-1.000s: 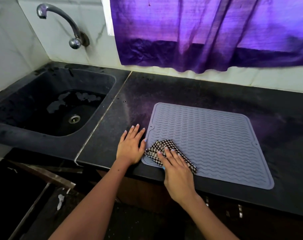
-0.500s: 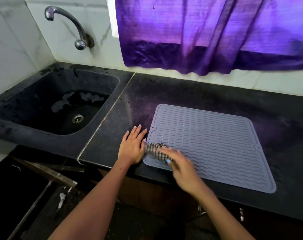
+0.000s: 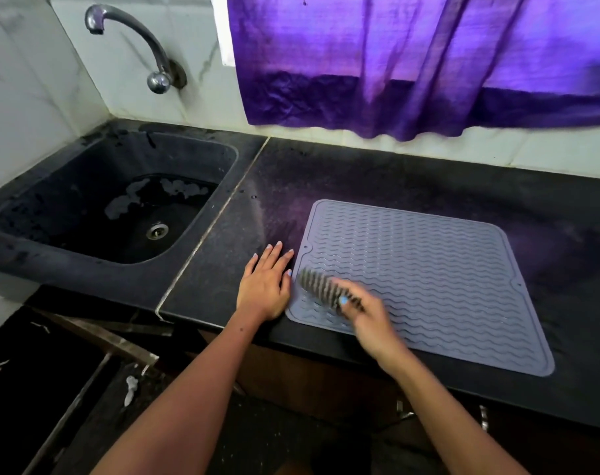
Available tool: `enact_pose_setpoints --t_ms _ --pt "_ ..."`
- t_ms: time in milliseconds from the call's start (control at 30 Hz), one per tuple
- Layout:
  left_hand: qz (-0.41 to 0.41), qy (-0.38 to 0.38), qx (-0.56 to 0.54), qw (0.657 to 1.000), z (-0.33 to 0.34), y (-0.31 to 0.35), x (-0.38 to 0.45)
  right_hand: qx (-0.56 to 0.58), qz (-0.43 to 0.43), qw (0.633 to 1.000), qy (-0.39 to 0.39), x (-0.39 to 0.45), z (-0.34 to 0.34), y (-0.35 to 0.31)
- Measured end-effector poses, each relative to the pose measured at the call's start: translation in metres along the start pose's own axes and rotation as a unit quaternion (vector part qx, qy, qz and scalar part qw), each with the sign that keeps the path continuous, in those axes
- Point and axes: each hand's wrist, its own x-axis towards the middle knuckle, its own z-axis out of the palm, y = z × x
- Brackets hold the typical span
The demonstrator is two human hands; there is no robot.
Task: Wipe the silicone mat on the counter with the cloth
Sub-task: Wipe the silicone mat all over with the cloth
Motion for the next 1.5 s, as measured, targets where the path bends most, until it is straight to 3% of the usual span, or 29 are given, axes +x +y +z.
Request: enact_pose_setpoints --t_ms 67,100,167,200,267,333,367,433,667,700,733,800,833,867,900,967,1067,1133,1200,1400,1433,1500 --pt "-0.001 0.006 -0.005 1.000 -0.001 0.001 0.000 0.194 0.067 0.971 0.125 0.012 -0.008 -0.013" --pt "0.001 0.009 -0.007 1.000 -0.001 0.001 0.000 0.186 0.058 0.965 0.173 0.015 -0.010 -0.019" --pt "0.002 0.014 -0.009 1.000 -0.001 0.001 0.000 0.055 -0.016 0.977 0.205 0.018 -0.010 -0.027" --pt "0.003 0.016 -0.011 1.000 -0.002 0.001 0.000 -0.029 -0.060 0.980 0.189 0.019 -0.007 -0.028" --pt "0.003 0.018 -0.012 1.000 -0.002 0.001 -0.001 -0.206 -0.087 0.971 0.085 0.021 0.004 -0.020" --pt "0.000 0.018 -0.011 1.000 -0.001 0.001 0.000 -0.393 -0.089 0.915 -0.024 0.021 0.019 0.000" --pt "0.000 0.020 -0.011 1.000 -0.001 0.002 0.000 -0.446 -0.104 0.888 -0.035 0.020 0.024 0.009" --pt "-0.003 0.019 -0.008 1.000 0.000 0.002 0.001 -0.470 -0.121 0.874 -0.016 0.020 0.027 0.018" --pt "-0.001 0.022 -0.005 1.000 0.002 0.001 0.002 -0.449 -0.161 0.879 0.005 0.020 0.027 0.018" --pt "-0.002 0.022 -0.005 1.000 0.002 0.001 0.001 -0.418 -0.151 0.896 0.005 0.022 0.026 0.015" --pt "-0.002 0.021 -0.004 1.000 0.002 0.001 0.001 -0.349 -0.111 0.930 0.012 0.027 0.022 0.010" --pt "0.001 0.020 -0.006 1.000 0.000 0.001 0.000 -0.072 0.010 0.994 0.082 0.039 0.010 -0.008" --pt "0.002 0.019 -0.007 1.000 0.000 0.001 0.000 0.077 0.051 0.984 0.151 0.045 0.004 -0.017" --pt "0.002 0.019 -0.007 1.000 -0.001 0.001 0.000 0.154 0.070 0.959 0.229 0.048 -0.001 -0.022" --pt "0.001 0.019 -0.007 1.000 -0.001 0.002 0.000 0.142 0.068 0.946 0.283 0.049 -0.005 -0.029" --pt "0.000 0.018 -0.007 1.000 -0.001 0.001 0.000 0.013 0.009 0.950 0.310 0.044 -0.006 -0.034" --pt "0.000 0.019 -0.005 1.000 0.000 0.001 0.000 -0.195 -0.082 0.962 0.175 0.037 0.008 -0.018" --pt "-0.002 0.021 -0.004 1.000 0.001 0.001 0.001 -0.365 -0.083 0.925 0.064 0.035 0.020 0.003" --pt "-0.003 0.025 -0.004 1.000 0.000 0.002 0.001 -0.456 -0.115 0.882 0.034 0.032 0.026 0.016" --pt "-0.004 0.022 0.001 1.000 0.000 0.004 0.000 -0.469 -0.100 0.878 0.001 0.041 0.019 0.010" --pt "-0.004 0.022 0.002 1.000 0.000 0.004 0.000 -0.455 -0.094 0.885 -0.014 0.043 0.015 0.006" --pt "-0.005 0.023 0.002 1.000 0.000 0.004 0.000 -0.320 -0.036 0.946 -0.028 0.049 0.003 -0.003"
